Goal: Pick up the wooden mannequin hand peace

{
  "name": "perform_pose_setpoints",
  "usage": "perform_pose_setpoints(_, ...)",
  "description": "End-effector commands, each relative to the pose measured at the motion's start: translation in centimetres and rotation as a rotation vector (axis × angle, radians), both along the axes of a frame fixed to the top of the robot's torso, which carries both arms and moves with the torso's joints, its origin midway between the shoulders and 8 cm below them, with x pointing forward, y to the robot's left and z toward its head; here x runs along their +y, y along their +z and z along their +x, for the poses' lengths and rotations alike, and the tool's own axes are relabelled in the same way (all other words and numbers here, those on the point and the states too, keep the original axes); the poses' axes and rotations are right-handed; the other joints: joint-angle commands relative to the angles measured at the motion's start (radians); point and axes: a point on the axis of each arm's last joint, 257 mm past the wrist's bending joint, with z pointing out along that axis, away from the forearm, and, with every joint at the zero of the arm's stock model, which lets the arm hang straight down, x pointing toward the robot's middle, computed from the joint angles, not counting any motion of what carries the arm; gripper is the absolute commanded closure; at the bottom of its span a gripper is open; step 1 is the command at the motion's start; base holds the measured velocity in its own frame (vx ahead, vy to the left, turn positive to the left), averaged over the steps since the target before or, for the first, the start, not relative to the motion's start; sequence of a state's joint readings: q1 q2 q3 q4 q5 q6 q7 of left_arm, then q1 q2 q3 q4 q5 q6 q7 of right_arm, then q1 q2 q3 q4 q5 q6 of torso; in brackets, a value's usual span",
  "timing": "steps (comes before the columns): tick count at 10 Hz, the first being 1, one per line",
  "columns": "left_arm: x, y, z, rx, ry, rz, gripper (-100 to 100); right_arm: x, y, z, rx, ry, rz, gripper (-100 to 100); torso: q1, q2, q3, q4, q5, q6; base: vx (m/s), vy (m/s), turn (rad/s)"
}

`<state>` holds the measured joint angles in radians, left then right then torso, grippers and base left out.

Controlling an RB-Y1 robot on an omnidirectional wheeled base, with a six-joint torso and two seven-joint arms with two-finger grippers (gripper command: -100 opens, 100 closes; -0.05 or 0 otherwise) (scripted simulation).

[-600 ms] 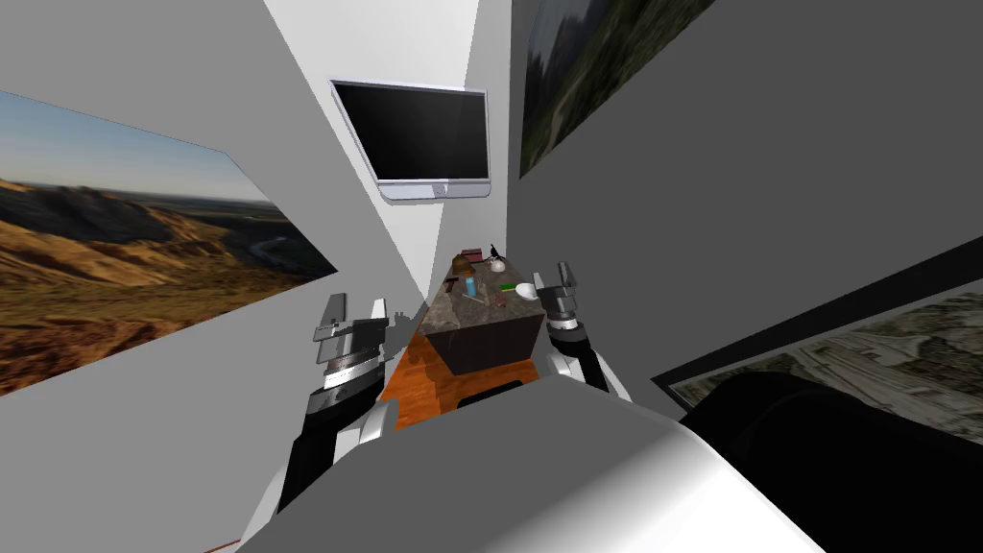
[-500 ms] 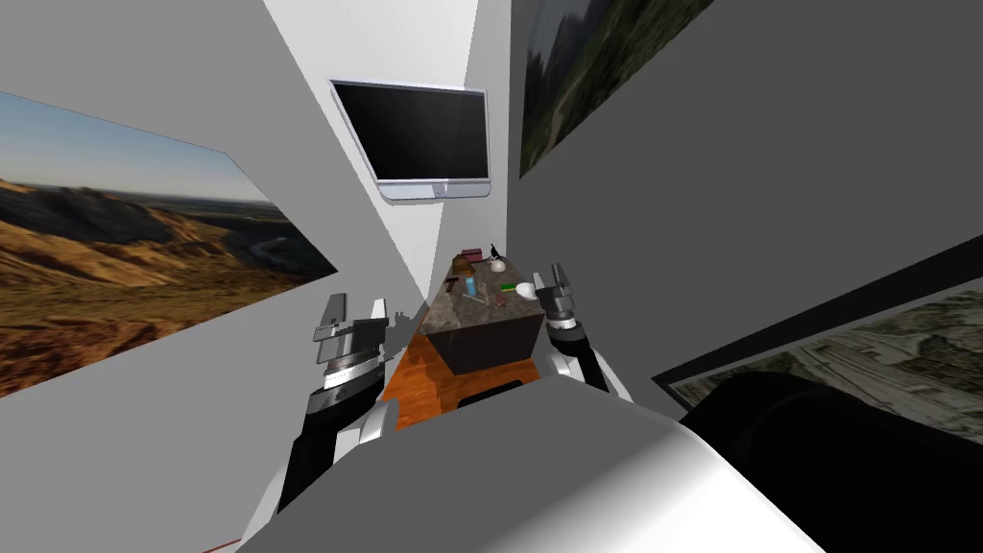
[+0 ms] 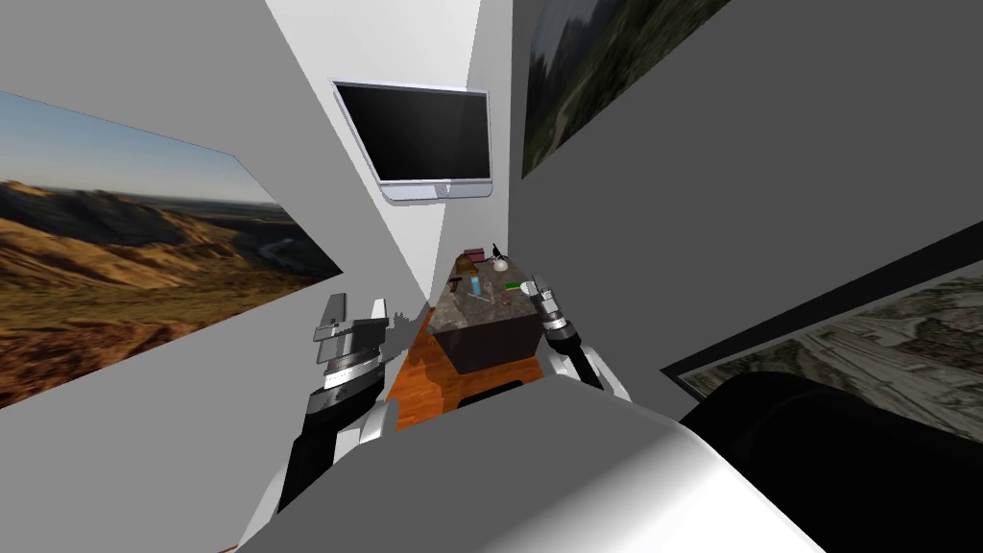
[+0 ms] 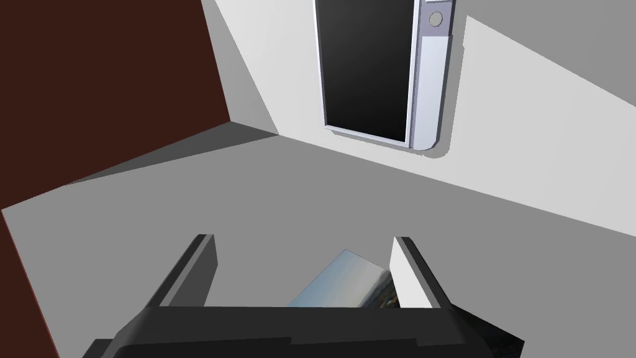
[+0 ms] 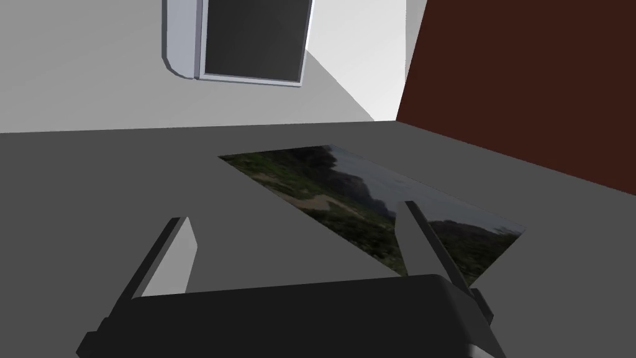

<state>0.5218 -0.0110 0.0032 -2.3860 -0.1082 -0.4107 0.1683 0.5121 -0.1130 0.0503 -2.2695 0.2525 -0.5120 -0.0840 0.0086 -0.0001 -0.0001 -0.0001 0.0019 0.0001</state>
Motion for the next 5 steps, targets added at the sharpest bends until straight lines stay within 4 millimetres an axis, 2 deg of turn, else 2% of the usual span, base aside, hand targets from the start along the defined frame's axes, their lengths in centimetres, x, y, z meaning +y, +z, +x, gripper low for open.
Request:
perform_pose_setpoints(1, 0.0, 0.0, 0.0, 0.0, 0.0, 0.0, 0, 0.2, -0.8, 0.9, 0.023, -0.017, -0.041, -100, 0.0, 0.0, 0.0, 0.0, 0.0, 0.0, -0.014, 0.084, -0.017)
perform_pose_setpoints(2, 0.0, 0.0, 0.0, 0.0, 0.0, 0.0, 0, 0.3, -2.2, 1.8, 0.059, -0.042, -0.085, -100, -0.002, 0.001, 0.0, 0.0, 0.0, 0.0, -0.017, 0.085, -0.006)
perform_pose_setpoints(3, 0.0, 0.0, 0.0, 0.0, 0.0, 0.0, 0, 0.4, -2.2, 1.8, 0.06, -0.044, -0.094, -100, -0.003, 0.001, 0.0, 0.0, -0.001, 0.0, -0.01, 0.064, -0.01)
perform_pose_setpoints(4, 0.0, 0.0, 0.0, 0.0, 0.0, 0.0, 0, 0.3, -3.7, 2.7, 0.098, -0.071, -0.141, -100, -0.004, 0.001, 0.0, 0.0, -0.001, 0.0, -0.011, 0.086, -0.01)
perform_pose_setpoints(5, 0.0, 0.0, 0.0, 0.0, 0.0, 0.0, 0, 0.4, -3.7, 2.7, 0.098, -0.073, -0.15, -100, -0.003, 0.001, 0.0, 0.0, -0.001, 0.0, -0.005, 0.075, -0.014)
